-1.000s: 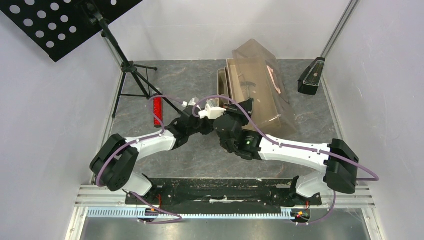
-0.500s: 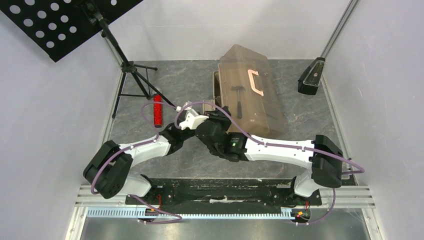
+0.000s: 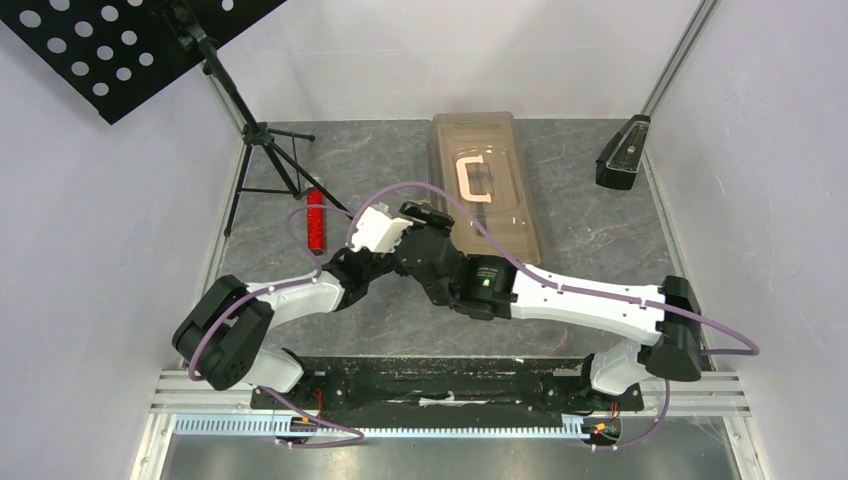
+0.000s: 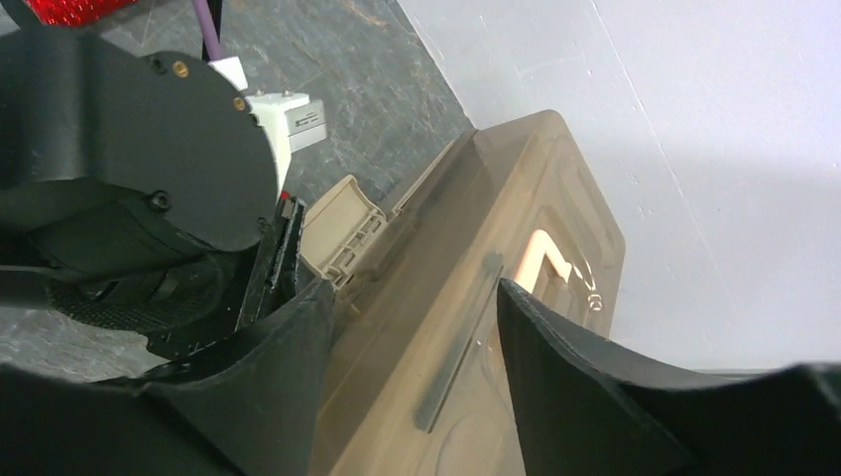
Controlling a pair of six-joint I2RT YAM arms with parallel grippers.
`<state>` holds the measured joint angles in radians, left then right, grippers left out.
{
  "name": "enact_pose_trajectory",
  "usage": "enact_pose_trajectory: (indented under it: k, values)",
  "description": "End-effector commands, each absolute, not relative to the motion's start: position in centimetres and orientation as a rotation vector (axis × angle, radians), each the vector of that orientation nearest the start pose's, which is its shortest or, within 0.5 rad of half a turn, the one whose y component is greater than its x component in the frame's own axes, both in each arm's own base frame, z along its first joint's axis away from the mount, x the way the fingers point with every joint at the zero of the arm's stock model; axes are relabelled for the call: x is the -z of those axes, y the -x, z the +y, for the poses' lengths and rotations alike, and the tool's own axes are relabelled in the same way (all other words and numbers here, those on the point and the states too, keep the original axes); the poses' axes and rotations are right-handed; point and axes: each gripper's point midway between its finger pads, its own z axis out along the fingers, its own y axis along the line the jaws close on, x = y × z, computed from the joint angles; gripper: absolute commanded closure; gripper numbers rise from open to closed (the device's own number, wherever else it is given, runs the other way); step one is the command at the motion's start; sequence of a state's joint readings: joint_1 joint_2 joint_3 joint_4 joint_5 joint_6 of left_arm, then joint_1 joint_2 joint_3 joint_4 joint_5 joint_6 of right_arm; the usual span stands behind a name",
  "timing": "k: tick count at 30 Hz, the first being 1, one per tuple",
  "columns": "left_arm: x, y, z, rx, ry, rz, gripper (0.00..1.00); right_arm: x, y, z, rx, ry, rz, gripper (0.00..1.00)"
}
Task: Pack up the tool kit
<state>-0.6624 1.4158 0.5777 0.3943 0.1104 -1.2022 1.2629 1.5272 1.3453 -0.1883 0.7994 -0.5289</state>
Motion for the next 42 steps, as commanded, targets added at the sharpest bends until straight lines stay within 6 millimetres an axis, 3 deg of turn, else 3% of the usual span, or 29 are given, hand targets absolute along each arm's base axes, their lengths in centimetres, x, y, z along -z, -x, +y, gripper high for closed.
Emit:
enact_pose_trajectory:
  k: [1, 6, 12, 15, 21, 26, 35, 42]
  values:
    - [-12.9, -29.0, -30.1, 1.309, 0.583, 2.139, 0.73, -34.2, -26.4, 33.1, 0.121, 0.86, 1.519, 0.35]
    - [-12.8, -28.9, -27.4, 1.182, 0.595, 2.163, 0.66, -33.8, -28.5, 28.9, 0.0, 0.725, 1.605, 0.32]
    - [-11.8, -28.2, -21.8, 0.861, 0.623, 2.274, 0.56, -31.8, -30.4, 24.4, -0.06, 0.615, 1.688, 0.24]
    - [-12.5, -27.9, -19.6, 0.768, 0.624, 2.257, 0.53, -31.1, -31.1, 23.0, -0.077, 0.584, 1.719, 0.22]
    - [-13.2, -29.1, -17.0, 0.77, 0.68, 2.215, 0.45, -28.8, -32.8, 20.9, -0.182, 0.528, 1.803, 0.22]
    - [-11.7, -31.0, -16.9, 0.814, 0.719, 2.265, 0.45, -28.2, -33.6, 21.3, -0.293, 0.532, 1.818, 0.23]
    - [-9.5, -34.8, -19.0, 0.86, 0.699, 2.323, 0.46, -27.2, -36.3, 22.1, -0.334, 0.52, 1.833, 0.25]
    - [-8.9, -37.4, -20.9, 0.942, 0.692, 2.315, 0.46, -24.1, -37.6, 21.1, -0.254, 0.522, 1.906, 0.33]
